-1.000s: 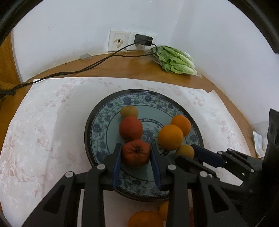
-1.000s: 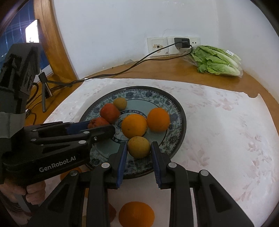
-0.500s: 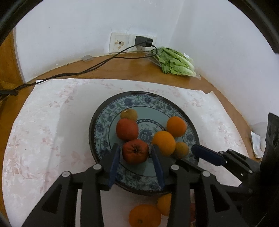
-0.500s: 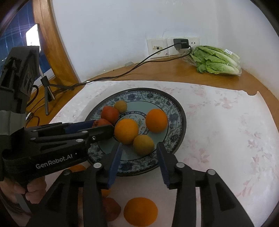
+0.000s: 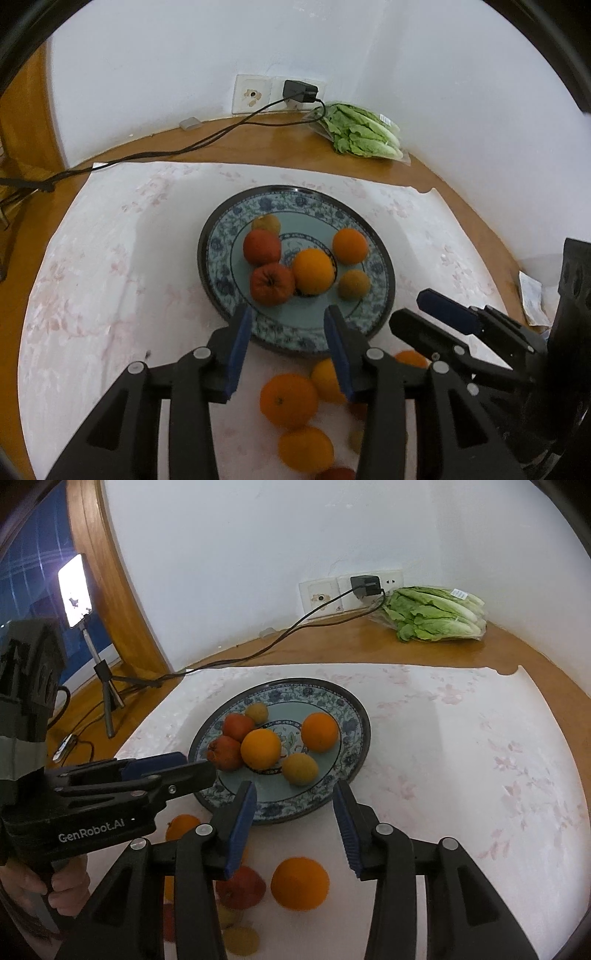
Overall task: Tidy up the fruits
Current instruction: 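Open the left gripper on the plate while the right gripper releases the pear, then move both open grippers back from the plate to the fruit pile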
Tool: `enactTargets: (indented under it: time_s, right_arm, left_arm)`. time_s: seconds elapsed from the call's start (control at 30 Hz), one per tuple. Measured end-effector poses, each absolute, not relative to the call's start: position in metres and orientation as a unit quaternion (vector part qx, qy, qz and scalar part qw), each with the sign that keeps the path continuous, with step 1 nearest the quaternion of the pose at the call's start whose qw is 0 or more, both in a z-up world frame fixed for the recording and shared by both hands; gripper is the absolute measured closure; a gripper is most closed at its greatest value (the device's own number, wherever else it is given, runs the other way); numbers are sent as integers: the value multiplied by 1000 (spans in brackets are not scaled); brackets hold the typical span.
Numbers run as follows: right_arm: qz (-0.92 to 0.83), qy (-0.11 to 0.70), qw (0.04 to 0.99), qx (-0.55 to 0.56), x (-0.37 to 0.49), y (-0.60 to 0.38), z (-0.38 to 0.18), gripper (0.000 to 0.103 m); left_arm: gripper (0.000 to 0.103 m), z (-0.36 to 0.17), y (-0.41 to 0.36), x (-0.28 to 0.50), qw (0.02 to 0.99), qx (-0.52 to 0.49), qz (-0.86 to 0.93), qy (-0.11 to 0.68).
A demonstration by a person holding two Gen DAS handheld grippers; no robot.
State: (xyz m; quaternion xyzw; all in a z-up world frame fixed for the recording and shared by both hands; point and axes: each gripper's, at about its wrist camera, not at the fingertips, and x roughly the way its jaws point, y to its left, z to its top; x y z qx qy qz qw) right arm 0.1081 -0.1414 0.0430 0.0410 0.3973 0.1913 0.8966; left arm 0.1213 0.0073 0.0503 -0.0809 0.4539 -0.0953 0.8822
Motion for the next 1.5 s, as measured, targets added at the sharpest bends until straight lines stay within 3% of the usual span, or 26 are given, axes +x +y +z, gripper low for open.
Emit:
enactTargets:
  time_s: [1.4, 1.5]
  right_arm:
    - [165, 430, 883, 91, 69, -168, 24, 59]
    - [169, 431, 882, 90, 69, -167, 24, 59]
  left_arm:
    - [60, 20, 12, 83, 863, -103, -96, 485]
    - [65, 22, 13, 81, 866, -105, -97, 480]
